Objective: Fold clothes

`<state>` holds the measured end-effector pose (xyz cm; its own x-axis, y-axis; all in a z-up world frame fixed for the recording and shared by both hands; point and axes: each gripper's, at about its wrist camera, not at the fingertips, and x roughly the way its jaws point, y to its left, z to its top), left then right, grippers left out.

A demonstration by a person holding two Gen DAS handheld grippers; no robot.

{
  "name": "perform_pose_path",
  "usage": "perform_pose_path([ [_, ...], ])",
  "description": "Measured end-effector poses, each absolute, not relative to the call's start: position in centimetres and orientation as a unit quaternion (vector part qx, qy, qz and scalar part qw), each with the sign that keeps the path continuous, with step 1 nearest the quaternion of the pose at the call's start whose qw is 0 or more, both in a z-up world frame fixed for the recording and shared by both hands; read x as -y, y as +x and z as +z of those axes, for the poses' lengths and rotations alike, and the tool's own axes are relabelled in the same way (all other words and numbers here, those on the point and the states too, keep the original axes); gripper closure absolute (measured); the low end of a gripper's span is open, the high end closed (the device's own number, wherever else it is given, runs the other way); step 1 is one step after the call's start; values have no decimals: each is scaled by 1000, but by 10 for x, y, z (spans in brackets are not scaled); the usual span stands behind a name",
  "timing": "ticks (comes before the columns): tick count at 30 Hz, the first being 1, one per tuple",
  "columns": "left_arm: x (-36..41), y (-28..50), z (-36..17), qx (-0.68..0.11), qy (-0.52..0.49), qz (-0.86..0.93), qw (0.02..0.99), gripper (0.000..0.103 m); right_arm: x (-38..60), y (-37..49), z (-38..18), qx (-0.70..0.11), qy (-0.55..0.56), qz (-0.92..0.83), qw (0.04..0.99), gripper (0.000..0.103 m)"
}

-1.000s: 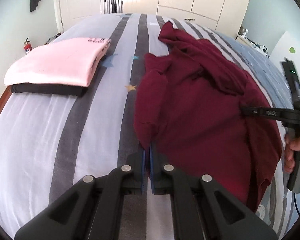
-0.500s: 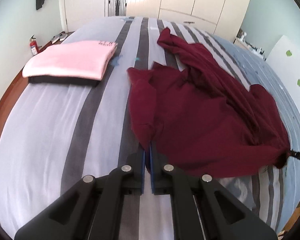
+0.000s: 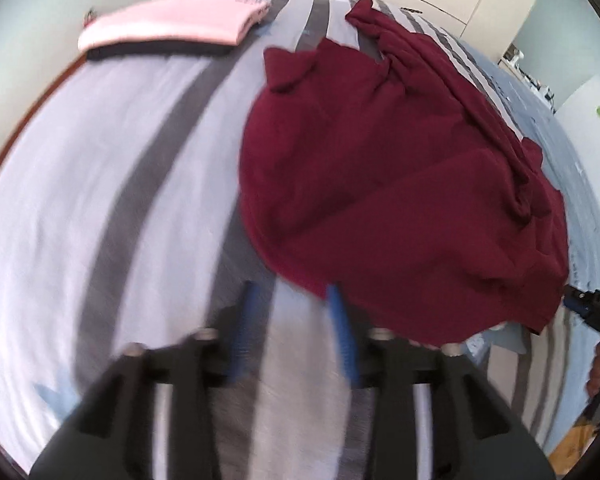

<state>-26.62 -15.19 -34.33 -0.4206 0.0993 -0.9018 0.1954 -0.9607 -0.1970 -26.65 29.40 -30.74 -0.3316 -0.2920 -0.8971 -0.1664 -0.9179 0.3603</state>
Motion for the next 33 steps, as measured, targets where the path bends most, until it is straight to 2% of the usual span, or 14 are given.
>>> perform_pose_path([
  [4,154,-277,-357,-201,531,-823,21,48,-284,-263,-316,211,585,-781,51,59],
  [5,155,-281,-360,-212,529,-821,24,42,-285,-263,-317,221,583,-780,53,59],
  [7,153,-288,-370,-211,535,-818,34,41,-288,-265,-318,238,582,-776,53,59],
  [11,142,-296,-376,-182,537,-823,30,30,-284,-255,-325,253,583,-771,46,59],
  [16,139,-293,-374,-163,534,-829,11,30,-279,-243,-324,235,590,-771,33,59],
  [19,139,-295,-376,-163,526,-834,8,30,-280,-244,-327,265,578,-771,31,46],
  [23,134,-305,-374,-150,513,-845,6,31,-271,-254,-325,254,561,-787,26,44],
  [25,133,-312,-372,-149,504,-851,4,44,-267,-258,-322,246,548,-798,33,45],
  [27,132,-320,-370,-131,503,-854,2,88,-263,-262,-319,232,538,-809,38,55],
  [28,132,-324,-369,-123,504,-855,0,96,-260,-265,-319,214,538,-815,37,77],
  [29,132,-329,-367,-121,505,-855,-5,99,-258,-267,-319,197,538,-819,35,94],
  [33,141,-319,-332,-111,478,-871,-22,100,-263,-258,-298,172,515,-839,42,96],
])
